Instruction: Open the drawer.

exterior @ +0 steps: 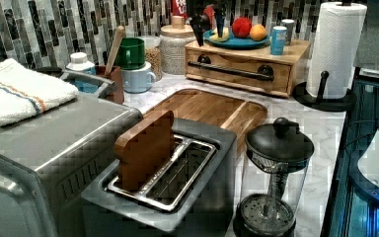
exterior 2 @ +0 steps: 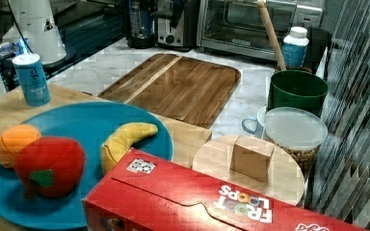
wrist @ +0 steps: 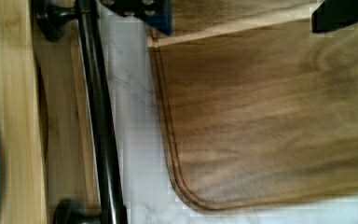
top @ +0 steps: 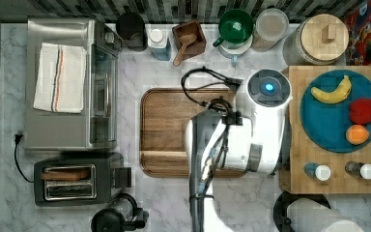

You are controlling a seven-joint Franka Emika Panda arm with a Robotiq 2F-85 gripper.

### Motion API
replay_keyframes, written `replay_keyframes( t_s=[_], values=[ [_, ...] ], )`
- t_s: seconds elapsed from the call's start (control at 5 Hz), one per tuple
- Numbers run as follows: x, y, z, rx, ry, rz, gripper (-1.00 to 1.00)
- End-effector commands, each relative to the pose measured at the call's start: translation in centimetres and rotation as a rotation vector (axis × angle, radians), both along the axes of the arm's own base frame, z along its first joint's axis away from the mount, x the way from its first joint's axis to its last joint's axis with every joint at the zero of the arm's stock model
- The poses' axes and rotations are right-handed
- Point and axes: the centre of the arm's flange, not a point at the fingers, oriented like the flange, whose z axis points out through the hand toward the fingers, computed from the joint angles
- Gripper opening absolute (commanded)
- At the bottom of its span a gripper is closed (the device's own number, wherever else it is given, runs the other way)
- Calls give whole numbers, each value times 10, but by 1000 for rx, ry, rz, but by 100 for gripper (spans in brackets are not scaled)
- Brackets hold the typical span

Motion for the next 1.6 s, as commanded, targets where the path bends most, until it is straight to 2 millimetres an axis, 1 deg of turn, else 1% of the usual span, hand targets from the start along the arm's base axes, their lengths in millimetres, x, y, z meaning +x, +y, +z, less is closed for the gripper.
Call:
replay_keyframes(
  t_s=[0.2,0.4,0.6,0.8,1.2,1.4,1.6],
  values=[
    [-14,-53,4,-35,-73,174,100],
    [-15,-63,-5,-57,-101,197,100],
    [-13,-68,-15,-66,-133,215,100],
    [-17,-72,-32,-81,-162,214,100],
    [-27,-75,-65,-111,-212,229,100],
    [-32,-90,-75,-110,-212,233,100],
    [-41,-93,-87,-123,-213,245,100]
  ],
)
